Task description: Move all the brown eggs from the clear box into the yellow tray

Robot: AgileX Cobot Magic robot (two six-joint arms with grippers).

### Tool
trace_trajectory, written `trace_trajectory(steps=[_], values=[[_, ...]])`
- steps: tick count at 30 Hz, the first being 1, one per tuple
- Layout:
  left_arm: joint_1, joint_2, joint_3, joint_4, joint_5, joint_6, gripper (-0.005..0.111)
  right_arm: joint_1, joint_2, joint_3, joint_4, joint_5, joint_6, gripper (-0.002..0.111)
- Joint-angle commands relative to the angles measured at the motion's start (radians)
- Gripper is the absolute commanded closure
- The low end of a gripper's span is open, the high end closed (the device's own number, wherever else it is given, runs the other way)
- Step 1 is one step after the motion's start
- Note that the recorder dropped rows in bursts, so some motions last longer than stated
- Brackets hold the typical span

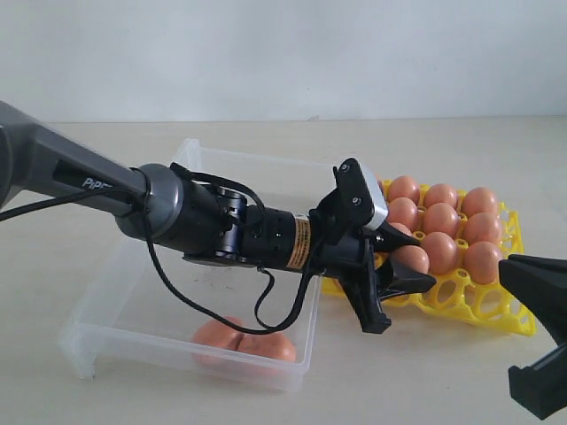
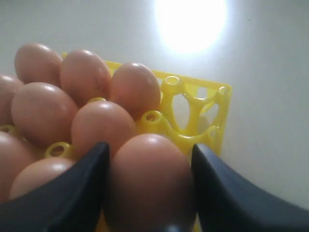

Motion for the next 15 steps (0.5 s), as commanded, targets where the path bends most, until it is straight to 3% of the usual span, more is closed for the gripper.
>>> trace_trajectory(steps=[1,15], values=[[0.006,0.007,-0.018,-0.016,0.022,0.011,0.103,-0.003,-0.005,-0.007,-0.002,-0.004,-0.004,0.108],[0.006,0.050,-0.023,-0.032,-0.016,0.041,0.103,-0.003,-0.005,-0.007,-0.002,-0.005,-0.006,0.108]])
